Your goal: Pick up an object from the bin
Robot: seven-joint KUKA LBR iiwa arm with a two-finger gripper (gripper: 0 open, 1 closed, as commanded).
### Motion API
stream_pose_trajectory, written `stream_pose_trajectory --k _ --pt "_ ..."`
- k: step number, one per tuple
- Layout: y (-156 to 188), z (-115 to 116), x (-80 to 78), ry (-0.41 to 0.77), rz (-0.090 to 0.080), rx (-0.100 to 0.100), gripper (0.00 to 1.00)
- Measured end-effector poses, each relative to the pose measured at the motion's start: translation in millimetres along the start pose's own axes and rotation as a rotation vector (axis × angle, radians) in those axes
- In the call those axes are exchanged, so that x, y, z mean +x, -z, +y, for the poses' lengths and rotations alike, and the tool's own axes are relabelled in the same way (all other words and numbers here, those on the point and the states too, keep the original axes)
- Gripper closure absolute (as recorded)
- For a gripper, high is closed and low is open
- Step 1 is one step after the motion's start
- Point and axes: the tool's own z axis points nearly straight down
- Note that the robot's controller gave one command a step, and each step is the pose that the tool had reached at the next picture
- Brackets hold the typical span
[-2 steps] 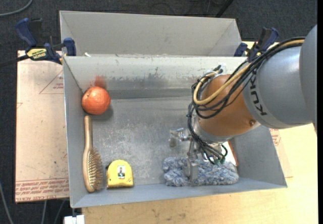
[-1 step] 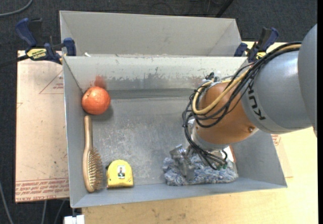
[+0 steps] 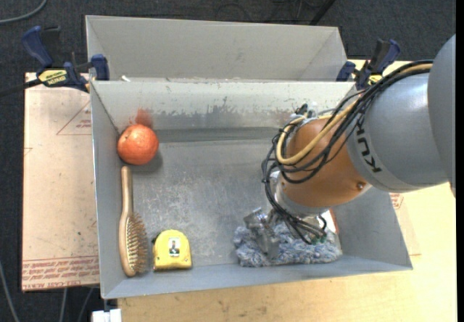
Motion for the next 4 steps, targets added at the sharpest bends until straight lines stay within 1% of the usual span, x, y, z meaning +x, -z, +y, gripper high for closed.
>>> stream_pose_trajectory --k 1,2,3,4 --pt "16 -1 -1.7 -0.027 0.000 -0.001 1.00" --pt "26 -15 -7.5 -0.126 0.000 -0.003 1.00" --pt "74 -21 -4.8 -0.107 0.007 -0.004 1.00" --pt "123 -25 -6.2 -0.106 -0.005 0.000 1.00"
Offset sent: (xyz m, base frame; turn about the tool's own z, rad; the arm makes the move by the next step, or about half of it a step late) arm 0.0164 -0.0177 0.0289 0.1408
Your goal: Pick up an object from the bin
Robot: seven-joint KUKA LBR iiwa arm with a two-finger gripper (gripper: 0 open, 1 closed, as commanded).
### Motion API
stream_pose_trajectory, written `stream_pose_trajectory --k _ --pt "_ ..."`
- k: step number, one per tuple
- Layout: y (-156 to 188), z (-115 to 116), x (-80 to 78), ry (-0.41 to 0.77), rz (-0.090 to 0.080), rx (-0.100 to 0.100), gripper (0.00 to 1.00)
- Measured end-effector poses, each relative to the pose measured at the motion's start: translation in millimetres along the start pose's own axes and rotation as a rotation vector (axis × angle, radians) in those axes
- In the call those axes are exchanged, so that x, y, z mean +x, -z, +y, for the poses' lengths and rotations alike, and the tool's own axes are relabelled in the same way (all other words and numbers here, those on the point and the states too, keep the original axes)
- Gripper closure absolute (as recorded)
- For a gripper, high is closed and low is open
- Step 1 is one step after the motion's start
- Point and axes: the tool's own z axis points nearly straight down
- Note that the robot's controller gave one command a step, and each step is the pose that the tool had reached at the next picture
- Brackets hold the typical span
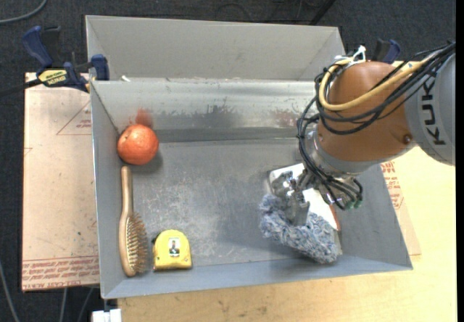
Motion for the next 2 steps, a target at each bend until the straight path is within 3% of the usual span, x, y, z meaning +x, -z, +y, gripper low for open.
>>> stream_pose_trajectory --k 1,2 --pt "8.3 0.1 0.0 -0.004 0.008 -0.002 1.00" --pt "17.9 -0.8 1.1 -0.001 0.004 -0.003 1.00"
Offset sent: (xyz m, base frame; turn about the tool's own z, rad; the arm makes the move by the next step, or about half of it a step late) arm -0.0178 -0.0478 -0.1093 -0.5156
